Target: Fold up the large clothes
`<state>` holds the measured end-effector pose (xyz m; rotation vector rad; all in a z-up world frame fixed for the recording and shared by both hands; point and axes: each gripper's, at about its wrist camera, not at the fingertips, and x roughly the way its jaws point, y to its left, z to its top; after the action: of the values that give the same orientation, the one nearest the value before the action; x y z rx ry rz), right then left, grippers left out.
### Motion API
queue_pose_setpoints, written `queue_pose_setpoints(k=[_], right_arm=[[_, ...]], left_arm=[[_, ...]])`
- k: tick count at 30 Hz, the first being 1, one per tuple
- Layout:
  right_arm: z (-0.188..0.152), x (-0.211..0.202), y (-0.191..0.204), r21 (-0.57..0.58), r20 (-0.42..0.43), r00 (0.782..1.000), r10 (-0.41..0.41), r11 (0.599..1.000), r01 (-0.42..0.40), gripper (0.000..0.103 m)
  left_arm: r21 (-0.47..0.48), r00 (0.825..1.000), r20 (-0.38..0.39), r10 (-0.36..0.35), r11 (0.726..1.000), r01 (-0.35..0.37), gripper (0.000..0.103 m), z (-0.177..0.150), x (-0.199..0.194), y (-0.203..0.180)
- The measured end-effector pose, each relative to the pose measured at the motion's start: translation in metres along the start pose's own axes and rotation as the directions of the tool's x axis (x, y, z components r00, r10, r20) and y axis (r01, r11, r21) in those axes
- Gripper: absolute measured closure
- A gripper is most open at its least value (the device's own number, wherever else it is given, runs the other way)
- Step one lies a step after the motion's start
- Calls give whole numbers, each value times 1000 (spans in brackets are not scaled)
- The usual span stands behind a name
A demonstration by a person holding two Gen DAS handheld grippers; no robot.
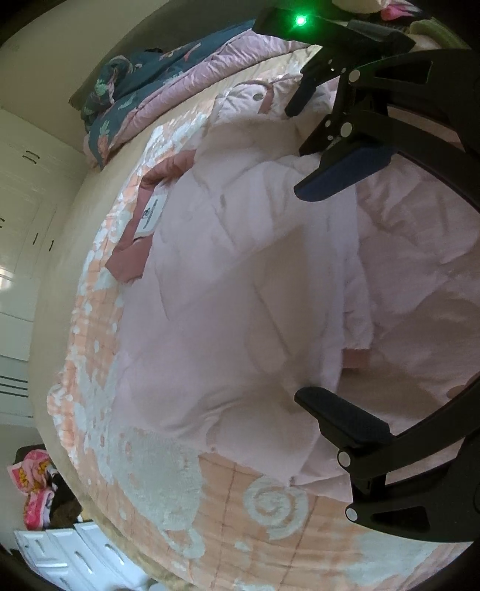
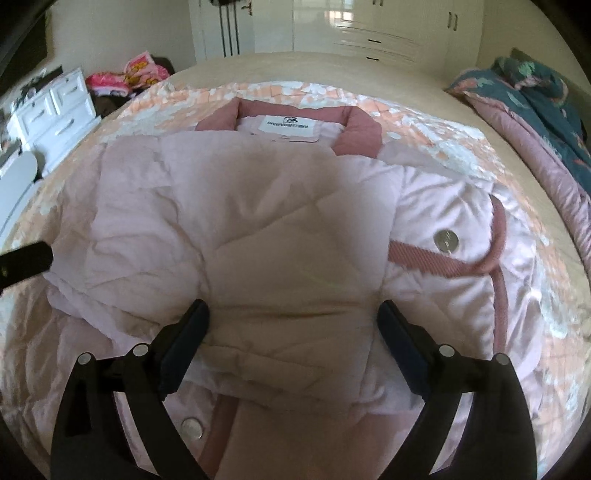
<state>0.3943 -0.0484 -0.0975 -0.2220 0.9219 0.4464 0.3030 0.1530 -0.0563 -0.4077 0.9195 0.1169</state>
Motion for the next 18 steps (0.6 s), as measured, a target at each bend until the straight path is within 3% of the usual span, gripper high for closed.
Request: queue_pose_setpoints(k=[18], right_arm=[[-17, -70, 2, 65, 55, 996, 67, 995, -71, 4]], left_arm=[[8, 999, 42, -28, 1000, 28, 9, -8, -38, -9]])
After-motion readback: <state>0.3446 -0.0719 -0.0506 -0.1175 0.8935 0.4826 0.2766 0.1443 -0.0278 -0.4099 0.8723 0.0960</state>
